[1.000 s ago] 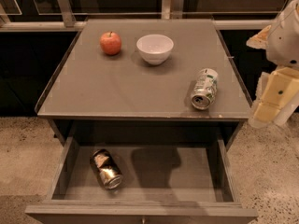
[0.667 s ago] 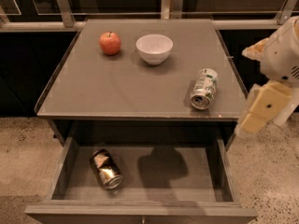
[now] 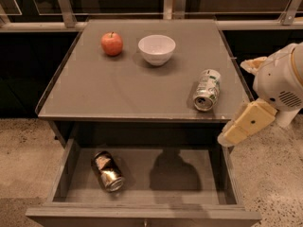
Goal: Pick orange can from top drawer and place on counter
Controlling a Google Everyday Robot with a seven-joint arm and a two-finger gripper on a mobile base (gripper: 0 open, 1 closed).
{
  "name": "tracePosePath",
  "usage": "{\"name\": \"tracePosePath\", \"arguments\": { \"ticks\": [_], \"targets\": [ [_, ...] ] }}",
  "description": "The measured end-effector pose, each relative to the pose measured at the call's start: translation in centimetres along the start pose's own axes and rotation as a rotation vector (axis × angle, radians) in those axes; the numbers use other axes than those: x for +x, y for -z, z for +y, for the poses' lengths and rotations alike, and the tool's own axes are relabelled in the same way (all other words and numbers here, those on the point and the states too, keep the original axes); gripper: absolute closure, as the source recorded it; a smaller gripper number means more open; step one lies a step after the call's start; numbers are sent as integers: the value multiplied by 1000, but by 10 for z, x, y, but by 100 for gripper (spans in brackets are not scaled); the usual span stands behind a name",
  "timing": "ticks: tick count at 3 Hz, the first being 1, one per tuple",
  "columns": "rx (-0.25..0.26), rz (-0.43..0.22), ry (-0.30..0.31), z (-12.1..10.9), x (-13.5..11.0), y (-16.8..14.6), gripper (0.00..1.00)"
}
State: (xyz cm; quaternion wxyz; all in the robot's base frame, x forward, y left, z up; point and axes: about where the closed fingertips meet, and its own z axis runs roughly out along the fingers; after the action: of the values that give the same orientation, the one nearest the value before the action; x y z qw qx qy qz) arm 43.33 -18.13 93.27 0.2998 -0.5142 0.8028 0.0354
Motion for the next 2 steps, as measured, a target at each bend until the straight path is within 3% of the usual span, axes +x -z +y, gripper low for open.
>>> {"name": "tracePosePath", "arguments": {
  "ticks": [1, 2],
  "targets": [
    [13, 9, -19, 0, 3, 2, 0],
    [11, -42, -40, 21, 6, -11, 0]
  ]
}}
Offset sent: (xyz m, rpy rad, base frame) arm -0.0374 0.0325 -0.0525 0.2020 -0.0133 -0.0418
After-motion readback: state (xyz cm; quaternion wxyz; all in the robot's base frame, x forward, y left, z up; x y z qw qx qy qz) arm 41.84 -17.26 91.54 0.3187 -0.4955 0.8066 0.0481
